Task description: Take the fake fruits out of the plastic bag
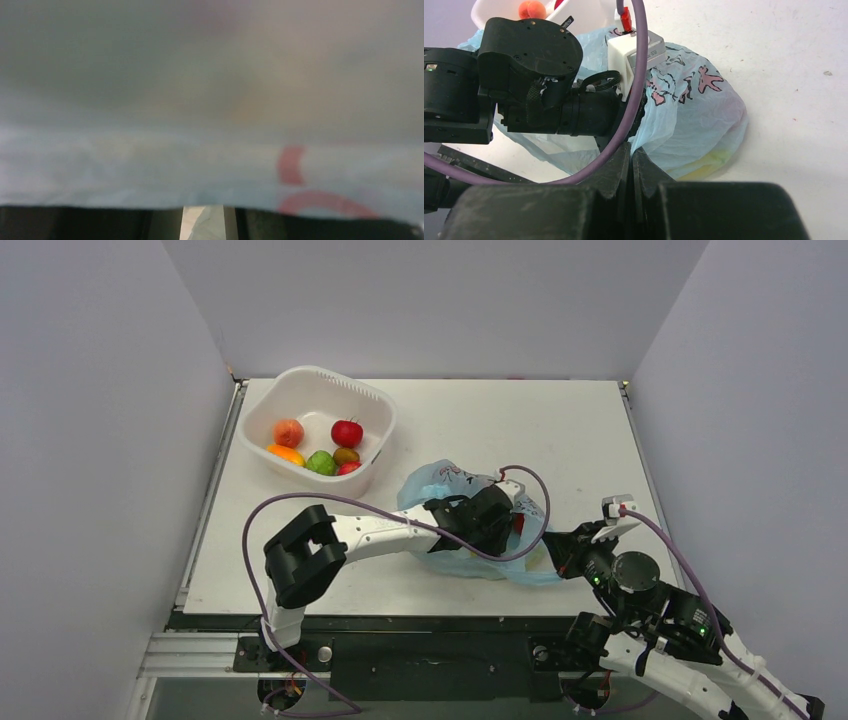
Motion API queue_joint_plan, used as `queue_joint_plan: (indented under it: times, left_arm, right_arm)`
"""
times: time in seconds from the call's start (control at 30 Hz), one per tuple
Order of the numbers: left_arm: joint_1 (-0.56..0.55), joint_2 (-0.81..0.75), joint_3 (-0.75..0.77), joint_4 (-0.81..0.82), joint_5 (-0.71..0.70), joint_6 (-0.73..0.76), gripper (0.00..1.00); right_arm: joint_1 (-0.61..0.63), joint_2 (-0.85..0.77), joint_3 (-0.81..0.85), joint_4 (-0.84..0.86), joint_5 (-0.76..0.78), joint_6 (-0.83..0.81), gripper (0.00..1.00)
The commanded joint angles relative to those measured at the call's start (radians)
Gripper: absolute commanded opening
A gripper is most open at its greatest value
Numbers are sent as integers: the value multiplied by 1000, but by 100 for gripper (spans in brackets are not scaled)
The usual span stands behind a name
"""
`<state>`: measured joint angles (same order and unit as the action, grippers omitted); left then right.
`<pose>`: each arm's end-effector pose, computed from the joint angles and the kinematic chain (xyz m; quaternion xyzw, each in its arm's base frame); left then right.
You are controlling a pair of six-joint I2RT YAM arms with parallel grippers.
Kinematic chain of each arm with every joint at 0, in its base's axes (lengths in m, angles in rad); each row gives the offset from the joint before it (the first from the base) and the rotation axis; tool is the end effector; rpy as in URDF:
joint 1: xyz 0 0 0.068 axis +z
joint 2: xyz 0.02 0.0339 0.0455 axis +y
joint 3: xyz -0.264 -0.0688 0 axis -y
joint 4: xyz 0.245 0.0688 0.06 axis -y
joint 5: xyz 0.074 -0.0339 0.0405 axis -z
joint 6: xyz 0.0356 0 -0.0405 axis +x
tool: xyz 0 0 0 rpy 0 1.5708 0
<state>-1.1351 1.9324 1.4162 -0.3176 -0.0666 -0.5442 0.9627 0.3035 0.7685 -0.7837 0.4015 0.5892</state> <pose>0.1835 -0.3886 0.2106 0.2600 0.8954 -0.2473 0.2635 0.0466 0.0426 0.3224 -0.0326 0.8020 0.2868 0.5230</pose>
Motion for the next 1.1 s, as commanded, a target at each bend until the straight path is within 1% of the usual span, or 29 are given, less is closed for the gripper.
queue_joint_plan:
  times: [0.0, 0.07, 0.17, 0.33, 0.4, 0.47, 0.53, 0.6, 0.63, 0.73, 0.77, 0.9, 1.07]
  left_arm:
    - [-9, 29, 20, 68, 64, -29, 28]
    - [-14, 23, 8, 78, 95, -31, 30]
    - [-15, 7, -17, 101, 131, -30, 40]
    - [-24, -6, -24, 95, 202, -5, 51]
    - [-30, -15, -39, 139, 298, 21, 56]
    - [-33, -27, -66, 231, 468, 35, 57]
    - [-32, -39, -97, 289, 538, 23, 59]
    - [-25, -41, -115, 301, 566, 9, 59]
    - [-19, -37, -117, 301, 565, 6, 59]
    - [-7, -33, -86, 221, 471, 21, 59]
    - [-7, -34, -78, 183, 410, 26, 59]
    - [-6, -42, -28, 100, 245, 48, 59]
    - [-2, -32, 45, 25, 160, 108, 60]
  right_arm:
    - [1, -14, -1, 49, -4, -3, 0]
    - [2, -12, -1, 49, -4, -5, 0]
    - [2, -10, -2, 50, -6, -5, 0]
    - [2, -7, -3, 56, -7, -7, 0]
    - [2, -6, -4, 56, -7, -7, 0]
    - [2, -7, -3, 55, -6, -6, 0]
    - [1, -7, -3, 55, -6, -7, 0]
    - [2, -7, -3, 55, -6, -7, 0]
    - [2, -7, -3, 55, -5, -7, 0]
    - [1, -6, -3, 55, -6, -7, 0]
    - [1, -4, -3, 55, -7, -6, 0]
    - [1, -1, -3, 55, -7, -6, 0]
    - [2, 9, -2, 55, -13, -9, 0]
